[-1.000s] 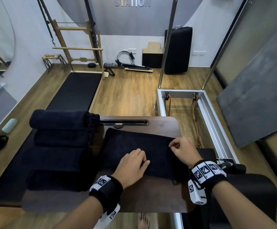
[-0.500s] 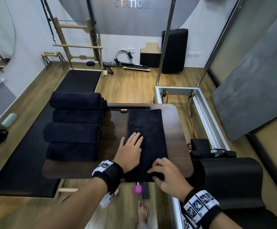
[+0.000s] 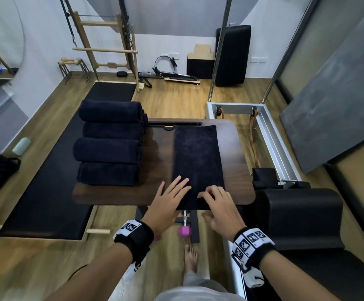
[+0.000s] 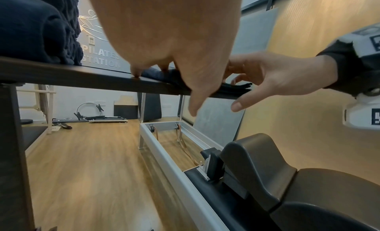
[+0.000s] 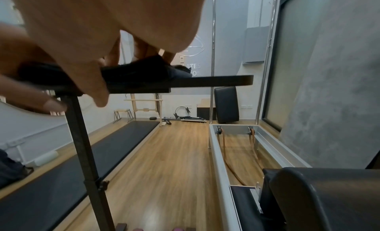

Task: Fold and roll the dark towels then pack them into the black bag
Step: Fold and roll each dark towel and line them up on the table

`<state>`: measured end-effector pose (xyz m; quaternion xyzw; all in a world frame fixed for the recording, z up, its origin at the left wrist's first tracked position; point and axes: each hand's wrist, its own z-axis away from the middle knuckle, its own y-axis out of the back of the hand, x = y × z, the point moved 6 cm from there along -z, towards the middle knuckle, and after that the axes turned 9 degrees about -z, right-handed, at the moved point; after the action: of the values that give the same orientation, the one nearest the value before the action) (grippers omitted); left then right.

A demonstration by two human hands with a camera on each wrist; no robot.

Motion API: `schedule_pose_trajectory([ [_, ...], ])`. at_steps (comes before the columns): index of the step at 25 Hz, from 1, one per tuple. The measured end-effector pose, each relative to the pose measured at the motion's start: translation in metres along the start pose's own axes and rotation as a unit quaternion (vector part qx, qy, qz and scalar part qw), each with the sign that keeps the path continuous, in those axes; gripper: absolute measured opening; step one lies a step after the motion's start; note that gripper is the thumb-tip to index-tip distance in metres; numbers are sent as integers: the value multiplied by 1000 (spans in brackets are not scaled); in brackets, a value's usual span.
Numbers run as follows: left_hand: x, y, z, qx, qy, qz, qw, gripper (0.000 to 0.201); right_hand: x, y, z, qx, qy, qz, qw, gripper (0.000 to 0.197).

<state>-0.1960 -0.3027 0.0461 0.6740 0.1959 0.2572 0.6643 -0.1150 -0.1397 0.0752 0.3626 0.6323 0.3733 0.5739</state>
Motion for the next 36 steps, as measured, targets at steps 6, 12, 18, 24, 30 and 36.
schedule_pose_trajectory([
  [6,-8,20,11,140,7,110,984,25,-2,5,-6,46,6,-27,999,45],
  [12,-16,33,0,175,71,141,972,9,15,27,-15,63,-13,-197,978,26],
  [18,-35,30,-9,99,240,293,920,20,28,31,-24,126,-67,-241,960,9],
  [24,-41,32,-19,35,324,250,912,35,3,27,-20,146,-15,49,988,14],
  [30,-40,29,-22,23,345,290,892,37,0,17,-10,105,9,93,990,26],
  [36,-19,51,-18,199,186,70,960,27,17,20,-42,40,-23,26,999,12],
])
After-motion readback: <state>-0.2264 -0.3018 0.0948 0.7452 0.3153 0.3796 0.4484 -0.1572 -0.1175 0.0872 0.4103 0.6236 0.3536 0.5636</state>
